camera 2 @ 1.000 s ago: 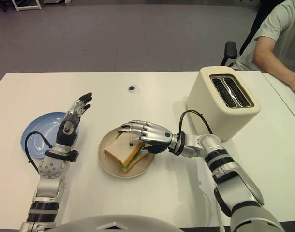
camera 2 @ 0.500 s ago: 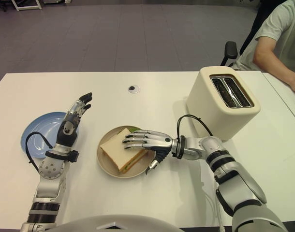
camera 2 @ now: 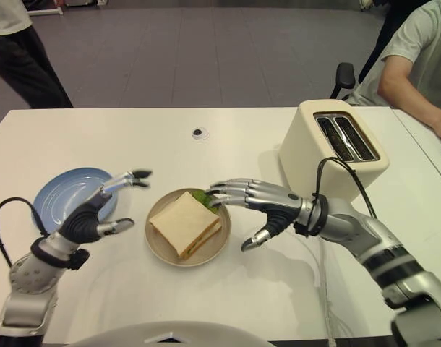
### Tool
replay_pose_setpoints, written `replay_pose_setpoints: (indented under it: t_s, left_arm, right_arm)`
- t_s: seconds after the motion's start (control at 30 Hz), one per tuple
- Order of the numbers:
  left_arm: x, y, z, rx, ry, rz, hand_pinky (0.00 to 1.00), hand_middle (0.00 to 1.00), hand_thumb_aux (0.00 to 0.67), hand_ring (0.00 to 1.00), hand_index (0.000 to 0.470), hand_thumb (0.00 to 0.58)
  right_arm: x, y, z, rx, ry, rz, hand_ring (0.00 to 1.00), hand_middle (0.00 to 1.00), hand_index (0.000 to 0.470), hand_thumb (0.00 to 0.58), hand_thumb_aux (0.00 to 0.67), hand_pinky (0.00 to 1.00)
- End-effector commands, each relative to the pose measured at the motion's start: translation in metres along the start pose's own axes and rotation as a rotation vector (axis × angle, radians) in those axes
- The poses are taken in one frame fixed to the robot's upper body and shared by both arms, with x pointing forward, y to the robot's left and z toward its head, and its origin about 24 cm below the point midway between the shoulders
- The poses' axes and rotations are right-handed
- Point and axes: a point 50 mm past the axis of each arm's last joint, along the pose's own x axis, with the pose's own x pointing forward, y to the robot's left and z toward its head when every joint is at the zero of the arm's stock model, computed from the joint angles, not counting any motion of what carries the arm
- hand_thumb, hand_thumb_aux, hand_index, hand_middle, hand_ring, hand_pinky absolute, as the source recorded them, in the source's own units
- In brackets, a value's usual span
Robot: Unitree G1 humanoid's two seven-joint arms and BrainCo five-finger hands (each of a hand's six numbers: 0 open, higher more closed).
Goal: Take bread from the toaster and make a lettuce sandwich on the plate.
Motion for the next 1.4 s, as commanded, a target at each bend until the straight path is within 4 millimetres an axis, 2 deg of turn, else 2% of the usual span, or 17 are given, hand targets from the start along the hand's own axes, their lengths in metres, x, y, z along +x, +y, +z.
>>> replay_pose_setpoints:
  t_s: [0.03, 0.1, 0.17, 0.4, 0.57, 0.73, 0.8, 1.1, 1.23, 1.4]
  left_arm:
    - [-0.033, 0.002, -0.002, 0.032, 0.133, -0.285, 1.0, 1.0, 0.67, 1.0, 0.47, 0.58]
    - [-0.041, -0.005, -0.008, 0.013, 0.19, -0.398, 1.0, 1.0, 0.67, 1.0, 0.47, 0.58]
    - [-0.043, -0.018, -0.011, -0.024, 0.213, -0.48, 1.0, 1.0, 0.67, 1.0, 0.47, 0.58]
    - [-0.037, -0.07, -0.034, 0.015, 0.308, -0.71, 1.0, 1.0, 0.67, 1.0, 0.47, 0.58]
    - [-0.031, -0.083, -0.044, 0.081, 0.335, -0.767, 1.0, 1.0, 0.67, 1.0, 0.47, 0.58]
    - [-0.016, -0.091, -0.057, 0.158, 0.329, -0.763, 1.0, 1.0, 0.67, 1.0, 0.47, 0.58]
    - [-0.005, -0.09, -0.066, 0.197, 0.321, -0.722, 1.0, 1.0, 0.67, 1.0, 0.47, 0.58]
    - [0.04, -0.072, -0.102, 0.281, 0.315, -0.606, 1.0, 1.0, 0.67, 1.0, 0.47, 0.58]
    - [0.061, -0.063, -0.115, 0.286, 0.297, -0.556, 1.0, 1.0, 0.67, 1.0, 0.47, 0.58]
    - [0.076, -0.049, -0.127, 0.298, 0.291, -0.5, 1.0, 1.0, 0.67, 1.0, 0.47, 0.58]
  right_arm:
    - [-0.018, 0.009, 0.026, 0.179, 0.039, 0.176, 1.0, 1.0, 0.47, 0.58, 0.67, 1.0]
    - [-0.02, 0.027, 0.034, 0.274, 0.059, 0.301, 1.0, 1.0, 0.47, 0.58, 0.67, 1.0]
    - [-0.021, 0.044, 0.034, 0.324, 0.09, 0.392, 1.0, 1.0, 0.47, 0.58, 0.67, 1.0]
    - [-0.003, 0.094, 0.028, 0.323, 0.161, 0.498, 1.0, 1.0, 0.47, 0.58, 0.67, 1.0]
    - [0.009, 0.128, 0.023, 0.321, 0.222, 0.546, 1.0, 1.0, 0.47, 0.58, 0.67, 1.0]
    - [0.017, 0.145, 0.009, 0.312, 0.323, 0.532, 1.0, 1.0, 0.47, 0.58, 0.67, 1.0]
    - [0.021, 0.144, 0.0, 0.303, 0.352, 0.51, 1.0, 1.0, 0.47, 0.58, 0.67, 1.0]
    - [0.045, 0.112, -0.063, 0.253, 0.478, 0.361, 1.0, 1.0, 0.47, 0.58, 0.67, 1.0]
    - [0.051, 0.091, -0.093, 0.227, 0.531, 0.306, 1.0, 1.0, 0.47, 0.58, 0.67, 1.0]
    - [0.06, 0.078, -0.101, 0.181, 0.508, 0.257, 1.0, 1.0, 0.47, 0.58, 0.67, 1.0]
